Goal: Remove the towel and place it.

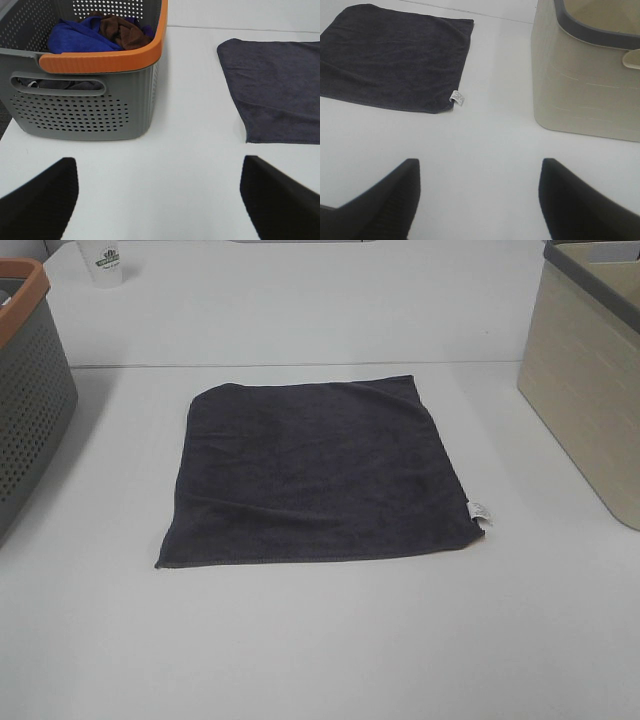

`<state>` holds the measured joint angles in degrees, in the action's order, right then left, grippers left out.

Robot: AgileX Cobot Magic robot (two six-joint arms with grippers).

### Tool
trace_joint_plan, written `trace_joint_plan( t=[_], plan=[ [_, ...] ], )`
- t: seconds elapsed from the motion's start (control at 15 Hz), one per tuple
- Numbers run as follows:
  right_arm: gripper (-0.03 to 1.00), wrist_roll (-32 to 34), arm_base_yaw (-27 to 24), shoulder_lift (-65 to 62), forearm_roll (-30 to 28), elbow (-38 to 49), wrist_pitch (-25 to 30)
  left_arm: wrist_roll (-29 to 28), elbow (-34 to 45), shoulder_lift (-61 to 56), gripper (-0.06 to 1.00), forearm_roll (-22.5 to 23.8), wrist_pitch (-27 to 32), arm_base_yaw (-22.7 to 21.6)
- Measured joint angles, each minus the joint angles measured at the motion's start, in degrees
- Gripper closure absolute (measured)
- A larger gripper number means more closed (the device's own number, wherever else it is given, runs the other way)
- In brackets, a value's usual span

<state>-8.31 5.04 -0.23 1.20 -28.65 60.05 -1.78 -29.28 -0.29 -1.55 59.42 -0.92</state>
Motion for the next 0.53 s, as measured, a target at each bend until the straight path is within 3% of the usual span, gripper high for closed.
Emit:
trace_joint_plan(
  t=[0.53],
  plan=[
    [0.3, 0.0, 0.0, 0.0, 0.0, 0.0, 0.0, 0.0, 0.0, 0.0, 0.13, 0.0, 0.0, 0.0]
  ],
)
